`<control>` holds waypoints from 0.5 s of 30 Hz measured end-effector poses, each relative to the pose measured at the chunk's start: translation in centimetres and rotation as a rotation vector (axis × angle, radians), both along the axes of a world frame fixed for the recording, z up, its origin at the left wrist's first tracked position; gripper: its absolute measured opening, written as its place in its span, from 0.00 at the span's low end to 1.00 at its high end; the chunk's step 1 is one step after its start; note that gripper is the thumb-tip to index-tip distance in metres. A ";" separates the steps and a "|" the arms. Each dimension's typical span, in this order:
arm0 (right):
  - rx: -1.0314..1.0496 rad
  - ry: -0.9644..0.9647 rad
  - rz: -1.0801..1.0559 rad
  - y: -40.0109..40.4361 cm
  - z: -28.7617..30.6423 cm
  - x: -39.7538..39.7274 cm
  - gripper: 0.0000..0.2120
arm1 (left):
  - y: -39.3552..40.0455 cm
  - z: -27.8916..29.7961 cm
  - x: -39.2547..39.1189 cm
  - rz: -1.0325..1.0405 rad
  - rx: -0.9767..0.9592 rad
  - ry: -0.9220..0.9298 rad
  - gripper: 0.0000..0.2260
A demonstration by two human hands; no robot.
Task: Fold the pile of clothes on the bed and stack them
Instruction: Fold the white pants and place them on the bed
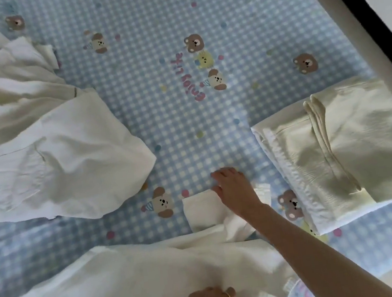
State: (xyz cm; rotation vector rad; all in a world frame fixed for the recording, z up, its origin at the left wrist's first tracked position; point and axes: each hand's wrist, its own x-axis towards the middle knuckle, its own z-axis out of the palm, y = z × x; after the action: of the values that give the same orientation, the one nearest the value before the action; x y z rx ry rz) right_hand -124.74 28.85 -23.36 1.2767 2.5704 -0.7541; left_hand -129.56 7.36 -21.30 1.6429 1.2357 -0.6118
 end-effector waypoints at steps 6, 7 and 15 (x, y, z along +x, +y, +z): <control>0.054 -0.353 0.314 1.0 -2.9 -2.7 0.19 | 2.7 4.4 -1.5 0.329 -0.051 -0.123 0.15; 0.058 -0.346 0.339 1.3 -2.9 -2.0 0.15 | 3.3 4.9 -1.6 0.330 0.012 -0.141 0.14; 0.039 -0.220 -0.208 9.7 -0.9 2.1 0.11 | 6.4 7.9 -2.2 0.182 0.438 -0.141 0.15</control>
State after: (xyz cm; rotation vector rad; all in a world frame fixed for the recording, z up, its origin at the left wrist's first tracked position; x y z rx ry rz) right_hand -122.62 38.53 -24.30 1.5627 2.3144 -0.5623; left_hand -131.78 13.73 -13.38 1.8624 1.4646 -0.1103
